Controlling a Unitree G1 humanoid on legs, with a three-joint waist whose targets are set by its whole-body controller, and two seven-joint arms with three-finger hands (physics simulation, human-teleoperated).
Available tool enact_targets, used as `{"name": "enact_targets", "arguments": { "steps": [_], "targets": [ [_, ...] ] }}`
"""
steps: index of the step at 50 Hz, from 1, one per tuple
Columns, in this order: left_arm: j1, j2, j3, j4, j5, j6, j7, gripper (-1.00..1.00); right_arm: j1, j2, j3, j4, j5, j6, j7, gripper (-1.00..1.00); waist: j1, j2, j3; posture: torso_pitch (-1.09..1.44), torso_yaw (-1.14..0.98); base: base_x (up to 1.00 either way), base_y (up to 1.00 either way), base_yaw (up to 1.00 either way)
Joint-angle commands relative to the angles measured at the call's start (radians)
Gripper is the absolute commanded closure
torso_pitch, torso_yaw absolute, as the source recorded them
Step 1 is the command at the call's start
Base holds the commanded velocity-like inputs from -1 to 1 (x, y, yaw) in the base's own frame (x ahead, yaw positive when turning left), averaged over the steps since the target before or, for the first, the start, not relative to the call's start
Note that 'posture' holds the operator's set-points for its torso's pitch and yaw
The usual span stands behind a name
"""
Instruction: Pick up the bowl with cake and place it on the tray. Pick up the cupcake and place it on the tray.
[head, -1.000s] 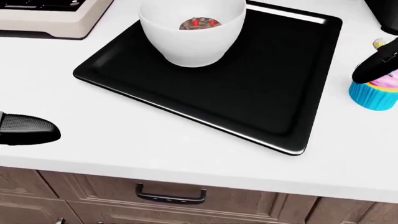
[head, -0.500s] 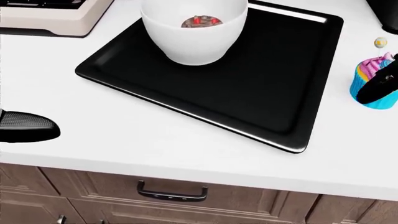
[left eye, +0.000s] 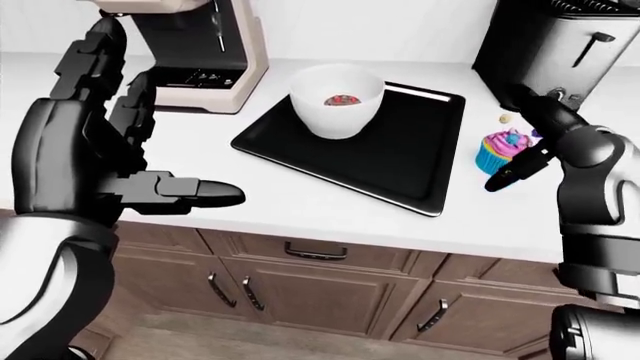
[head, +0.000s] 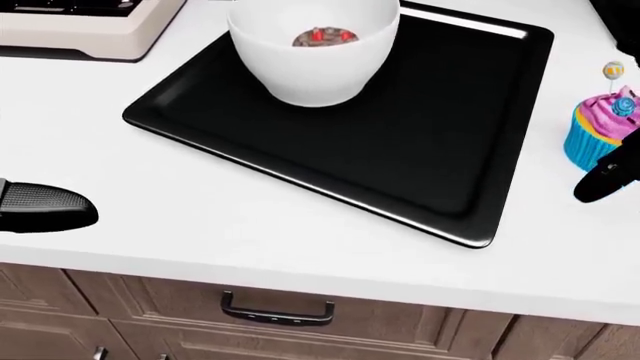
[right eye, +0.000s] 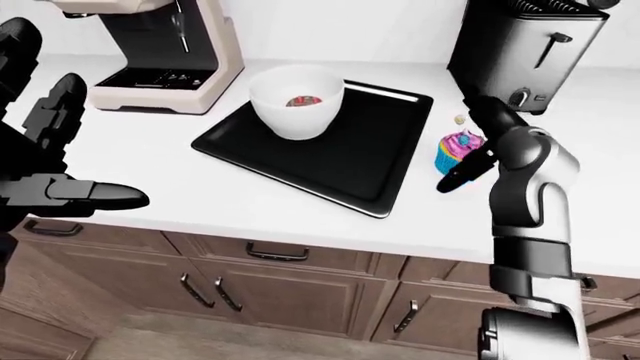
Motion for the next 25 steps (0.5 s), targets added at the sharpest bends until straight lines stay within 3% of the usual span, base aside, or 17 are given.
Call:
{"name": "enact_targets", "arguments": {
  "steps": [1,11,12,13,16,19,25],
  "targets": [
    [-0.023,0.013,0.015,-0.011,0.007,-0.026,0.003,-1.0,-0.033,-0.021,-0.012,0.019,0.001,-0.038,-0.051,-1.0,0.0,-0.004,-0.024,0.0,0.0,0.0,0.0,0.0],
    [-0.023,0.013,0.012,-0.005,0.016,-0.031,-0.004,-1.0,-0.031,-0.023,-0.001,0.102,0.007,-0.063,-0.106,-1.0,0.001,-0.011,-0.026,0.0,0.0,0.0,0.0,0.0],
    [-0.022,0.012,0.012,-0.005,0.017,-0.032,-0.005,-1.0,-0.029,-0.023,-0.002,0.099,0.007,-0.062,-0.105,-0.69,0.001,-0.012,-0.026,0.0,0.0,0.0,0.0,0.0],
    [-0.022,0.012,0.011,-0.005,0.019,-0.032,-0.007,-1.0,-0.027,-0.023,-0.002,0.097,0.007,-0.061,-0.104,-0.2,0.001,-0.013,-0.026,0.0,0.0,0.0,0.0,0.0],
    [-0.026,0.011,0.017,-0.011,0.01,-0.021,-0.001,-1.0,-0.022,-0.025,-0.005,0.094,0.01,-0.063,-0.105,0.52,0.002,-0.014,-0.027,0.0,0.0,0.0,0.0,0.0],
    [-0.037,0.014,0.023,-0.014,-0.005,-0.009,0.009,-1.0,-0.018,-0.027,-0.007,0.089,0.013,-0.064,-0.104,0.76,0.002,-0.015,-0.027,0.0,0.0,0.0,0.0,0.0],
    [-0.042,0.024,0.023,-0.012,-0.031,-0.01,0.031,-1.0,-0.011,-0.029,-0.008,0.066,0.013,-0.062,-0.093,1.0,0.007,-0.017,-0.027,0.0,0.0,0.0,0.0,0.0]
  ]
}}
